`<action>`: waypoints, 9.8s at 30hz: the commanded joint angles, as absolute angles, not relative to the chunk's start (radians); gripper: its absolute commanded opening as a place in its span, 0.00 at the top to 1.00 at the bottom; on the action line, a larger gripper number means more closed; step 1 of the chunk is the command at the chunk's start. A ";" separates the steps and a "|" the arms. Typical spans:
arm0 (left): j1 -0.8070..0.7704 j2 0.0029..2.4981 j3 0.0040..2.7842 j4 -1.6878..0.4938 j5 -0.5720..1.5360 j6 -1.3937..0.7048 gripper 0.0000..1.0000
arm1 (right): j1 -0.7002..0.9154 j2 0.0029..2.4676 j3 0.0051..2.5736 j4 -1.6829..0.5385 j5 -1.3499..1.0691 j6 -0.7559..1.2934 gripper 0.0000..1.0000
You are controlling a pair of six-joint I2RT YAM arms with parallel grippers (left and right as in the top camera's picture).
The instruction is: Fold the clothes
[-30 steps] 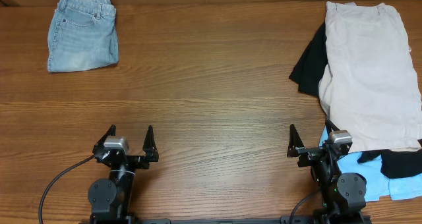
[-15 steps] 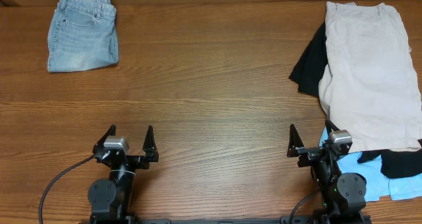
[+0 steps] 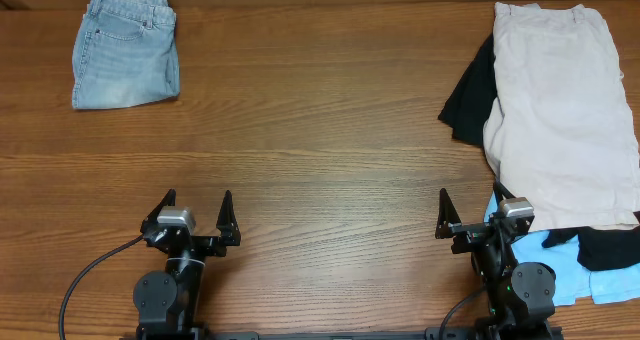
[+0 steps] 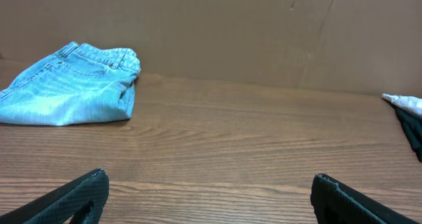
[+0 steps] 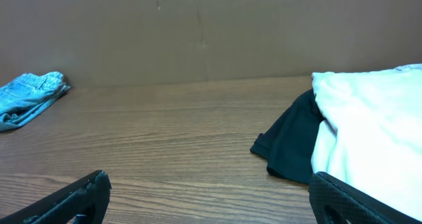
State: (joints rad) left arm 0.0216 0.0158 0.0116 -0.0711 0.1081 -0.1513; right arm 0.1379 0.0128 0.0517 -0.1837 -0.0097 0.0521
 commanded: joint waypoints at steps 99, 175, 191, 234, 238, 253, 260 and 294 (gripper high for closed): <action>0.031 0.006 0.117 -0.071 0.070 -0.154 0.00 | 0.133 0.005 0.103 -0.035 0.025 0.050 0.00; 0.031 1.288 1.117 -0.691 0.173 -0.081 0.00 | -0.300 1.380 1.036 -0.648 0.019 0.242 0.12; 0.030 1.288 1.116 -0.701 0.174 -0.082 0.00 | -0.789 1.484 1.036 -0.521 -0.054 0.337 0.12; 0.030 1.288 1.116 -0.709 0.176 -0.082 0.00 | -0.843 1.866 1.036 -0.170 -0.004 0.160 0.82; 0.030 1.288 1.116 -0.709 0.176 -0.082 0.04 | -0.842 1.866 1.036 -0.181 -0.088 0.161 0.96; 0.030 1.288 1.116 -0.702 0.178 -0.083 0.06 | -0.702 1.864 1.076 -0.374 -0.361 0.174 0.57; 0.031 1.288 1.116 -0.703 0.178 -0.091 0.05 | -0.447 1.864 1.171 -0.490 -0.276 0.126 0.43; 0.031 1.288 1.116 -0.703 0.177 -0.094 0.04 | -0.046 1.747 1.530 -1.072 -0.037 0.126 0.95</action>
State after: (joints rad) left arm 0.0223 1.2980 1.0931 -0.7067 0.1619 -0.0978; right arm -0.1165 1.8114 1.4654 -1.0130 0.0975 0.1539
